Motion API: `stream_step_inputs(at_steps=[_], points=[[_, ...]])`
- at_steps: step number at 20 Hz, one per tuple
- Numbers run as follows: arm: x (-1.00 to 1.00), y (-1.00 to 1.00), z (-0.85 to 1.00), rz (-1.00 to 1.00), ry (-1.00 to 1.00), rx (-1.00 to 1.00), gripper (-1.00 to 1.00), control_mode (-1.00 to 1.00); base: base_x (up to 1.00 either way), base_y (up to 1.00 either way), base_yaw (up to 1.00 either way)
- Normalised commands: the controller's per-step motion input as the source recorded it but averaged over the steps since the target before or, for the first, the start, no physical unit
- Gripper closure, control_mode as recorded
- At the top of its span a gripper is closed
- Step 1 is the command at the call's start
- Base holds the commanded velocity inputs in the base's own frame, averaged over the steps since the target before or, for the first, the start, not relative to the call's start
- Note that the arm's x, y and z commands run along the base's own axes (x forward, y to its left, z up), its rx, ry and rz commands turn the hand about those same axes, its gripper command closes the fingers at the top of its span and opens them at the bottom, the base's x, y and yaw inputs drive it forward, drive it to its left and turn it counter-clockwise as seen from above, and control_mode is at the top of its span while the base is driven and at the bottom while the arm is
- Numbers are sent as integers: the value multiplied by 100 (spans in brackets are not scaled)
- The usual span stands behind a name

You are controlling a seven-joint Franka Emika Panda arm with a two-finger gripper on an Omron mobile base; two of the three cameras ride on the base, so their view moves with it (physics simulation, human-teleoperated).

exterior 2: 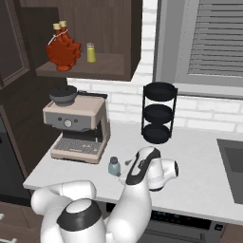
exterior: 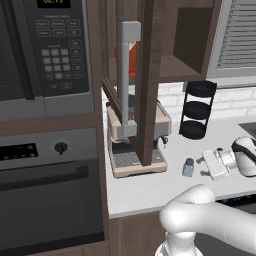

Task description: Put the shaker and condiment bottle from the counter next to their counterparts in the cabinet.

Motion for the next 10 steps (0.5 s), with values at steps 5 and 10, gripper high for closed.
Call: stream_step_inputs(at_steps=[5,10], points=[[0,25,0,-2,5,0,-100,-100,0,0,0],[0,26,0,-1,4,0,-100,-100,0,0,0]])
